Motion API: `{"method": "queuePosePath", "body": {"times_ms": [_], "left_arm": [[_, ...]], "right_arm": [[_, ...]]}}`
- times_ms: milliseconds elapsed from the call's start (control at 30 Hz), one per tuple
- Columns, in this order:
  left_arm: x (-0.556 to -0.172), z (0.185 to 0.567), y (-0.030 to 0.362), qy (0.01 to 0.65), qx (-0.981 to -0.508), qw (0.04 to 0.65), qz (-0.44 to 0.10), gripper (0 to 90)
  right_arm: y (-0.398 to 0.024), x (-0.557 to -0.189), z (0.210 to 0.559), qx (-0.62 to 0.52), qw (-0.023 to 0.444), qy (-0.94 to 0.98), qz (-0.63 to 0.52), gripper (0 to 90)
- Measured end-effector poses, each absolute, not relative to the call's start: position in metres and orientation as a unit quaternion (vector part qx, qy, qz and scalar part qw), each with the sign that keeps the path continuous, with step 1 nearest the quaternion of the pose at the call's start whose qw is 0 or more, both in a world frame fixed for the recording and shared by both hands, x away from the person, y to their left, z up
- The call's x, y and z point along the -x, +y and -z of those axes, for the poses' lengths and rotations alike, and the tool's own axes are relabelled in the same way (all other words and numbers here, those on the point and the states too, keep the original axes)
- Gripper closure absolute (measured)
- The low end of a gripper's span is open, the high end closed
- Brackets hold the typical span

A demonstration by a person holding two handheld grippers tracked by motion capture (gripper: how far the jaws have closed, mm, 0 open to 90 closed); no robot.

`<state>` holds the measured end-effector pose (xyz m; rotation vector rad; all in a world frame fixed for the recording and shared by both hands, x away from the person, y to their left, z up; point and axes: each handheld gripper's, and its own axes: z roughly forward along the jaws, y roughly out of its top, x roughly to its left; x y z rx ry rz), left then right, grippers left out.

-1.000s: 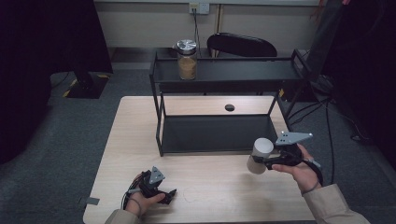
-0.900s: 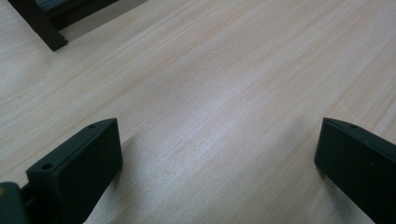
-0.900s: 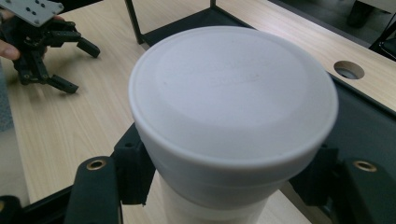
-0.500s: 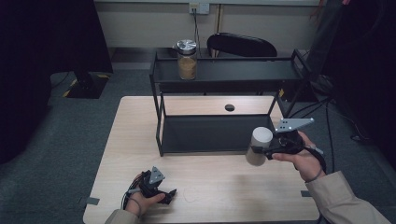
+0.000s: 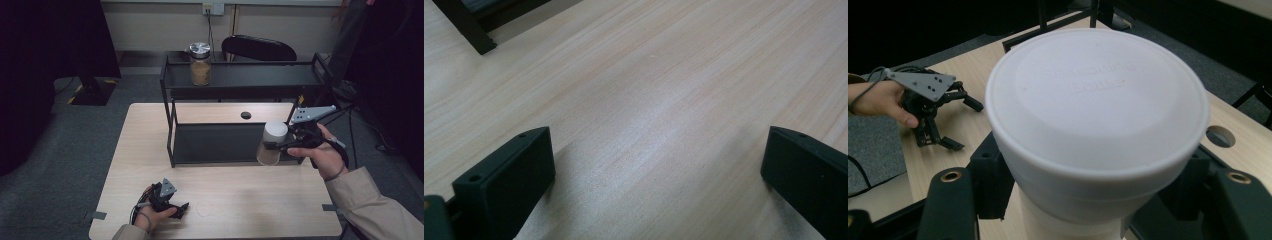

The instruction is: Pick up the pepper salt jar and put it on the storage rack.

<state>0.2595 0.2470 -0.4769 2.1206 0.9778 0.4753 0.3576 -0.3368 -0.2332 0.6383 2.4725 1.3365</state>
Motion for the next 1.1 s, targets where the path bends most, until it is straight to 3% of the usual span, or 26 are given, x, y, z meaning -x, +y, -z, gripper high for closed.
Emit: {"method": "queuePosePath", "body": {"times_ms": [1100], "left_arm": [[-0.260, 0.477, 0.247, 0.381, -0.827, 0.370, -0.185, 0.0]], "right_arm": [[-0.300, -0.390, 0.135, -0.244, 0.165, 0.832, -0.469, 35.4]]}}
